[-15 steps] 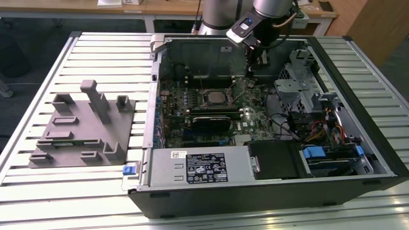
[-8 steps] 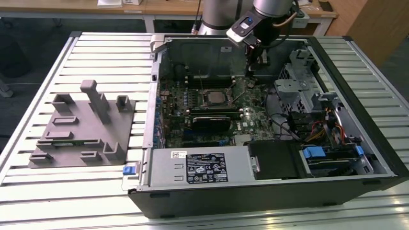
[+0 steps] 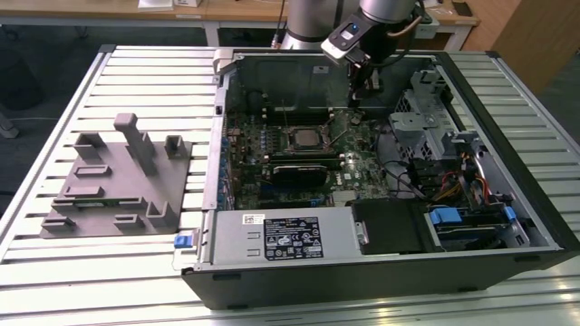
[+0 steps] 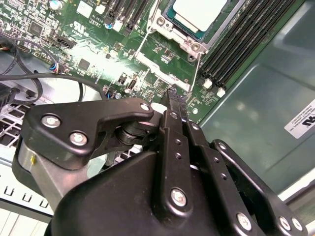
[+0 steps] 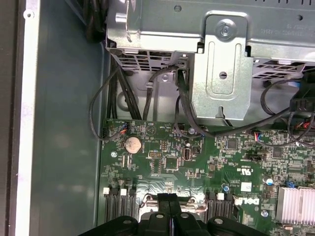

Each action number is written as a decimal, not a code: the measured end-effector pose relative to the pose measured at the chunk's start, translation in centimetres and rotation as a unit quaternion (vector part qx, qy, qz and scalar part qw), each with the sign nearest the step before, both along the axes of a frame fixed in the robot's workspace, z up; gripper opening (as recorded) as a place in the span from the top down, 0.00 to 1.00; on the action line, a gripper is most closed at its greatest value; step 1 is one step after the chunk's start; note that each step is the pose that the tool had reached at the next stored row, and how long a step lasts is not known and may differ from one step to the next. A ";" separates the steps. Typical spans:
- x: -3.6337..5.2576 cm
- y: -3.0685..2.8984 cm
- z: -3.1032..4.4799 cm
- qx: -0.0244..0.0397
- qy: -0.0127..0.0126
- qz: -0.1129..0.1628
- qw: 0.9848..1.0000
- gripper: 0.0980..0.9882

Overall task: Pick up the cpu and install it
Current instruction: 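Close the cpu cover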

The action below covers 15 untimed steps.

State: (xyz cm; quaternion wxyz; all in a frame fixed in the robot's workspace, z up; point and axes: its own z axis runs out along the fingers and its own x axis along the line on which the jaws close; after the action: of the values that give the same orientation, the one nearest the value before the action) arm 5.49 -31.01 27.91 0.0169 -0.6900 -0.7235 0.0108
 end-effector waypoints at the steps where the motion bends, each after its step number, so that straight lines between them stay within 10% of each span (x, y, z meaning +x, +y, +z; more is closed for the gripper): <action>1: 0.00 0.00 0.02 0.000 0.000 0.000 1.000 0.99; 15: 0.00 0.00 0.33 0.000 0.002 0.000 1.000 0.99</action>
State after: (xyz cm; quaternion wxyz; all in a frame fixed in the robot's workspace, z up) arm 5.49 -31.02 28.24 0.0183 -0.6900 -0.7235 0.0121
